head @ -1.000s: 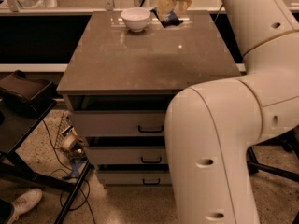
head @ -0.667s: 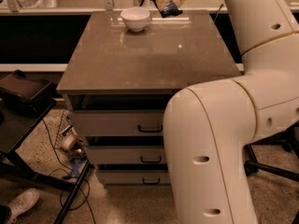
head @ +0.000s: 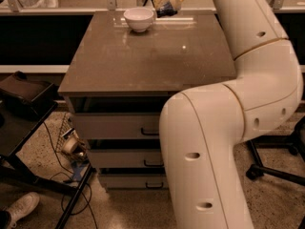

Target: Move rxbar blueberry near white bowl

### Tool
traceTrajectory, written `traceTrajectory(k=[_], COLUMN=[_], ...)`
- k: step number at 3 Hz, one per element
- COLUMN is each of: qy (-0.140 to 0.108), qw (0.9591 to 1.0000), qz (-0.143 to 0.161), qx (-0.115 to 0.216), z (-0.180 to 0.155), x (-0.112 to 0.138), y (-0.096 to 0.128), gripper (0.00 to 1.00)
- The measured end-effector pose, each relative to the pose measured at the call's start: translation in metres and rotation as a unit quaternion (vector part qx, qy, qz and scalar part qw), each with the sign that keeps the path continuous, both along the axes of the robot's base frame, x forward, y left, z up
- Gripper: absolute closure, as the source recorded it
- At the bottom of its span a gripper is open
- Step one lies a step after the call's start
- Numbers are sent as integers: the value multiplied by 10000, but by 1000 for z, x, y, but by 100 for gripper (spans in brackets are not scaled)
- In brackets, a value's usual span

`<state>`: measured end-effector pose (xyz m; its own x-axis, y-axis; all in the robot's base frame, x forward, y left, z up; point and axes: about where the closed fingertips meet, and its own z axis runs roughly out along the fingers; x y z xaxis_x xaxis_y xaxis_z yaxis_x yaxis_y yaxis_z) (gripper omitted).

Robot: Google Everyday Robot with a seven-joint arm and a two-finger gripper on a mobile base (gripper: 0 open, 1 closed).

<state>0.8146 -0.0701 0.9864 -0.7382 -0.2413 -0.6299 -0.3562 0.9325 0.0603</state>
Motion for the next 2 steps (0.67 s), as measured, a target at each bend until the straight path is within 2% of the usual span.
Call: traceTrajectory(k=[1,2], qy=[-494,-821], qw=[9972,9864], qz=[-531,-1261], qx=[-150,-658], z=[-26,-65], x=[58,103], y=[2,-29], gripper=[100,100])
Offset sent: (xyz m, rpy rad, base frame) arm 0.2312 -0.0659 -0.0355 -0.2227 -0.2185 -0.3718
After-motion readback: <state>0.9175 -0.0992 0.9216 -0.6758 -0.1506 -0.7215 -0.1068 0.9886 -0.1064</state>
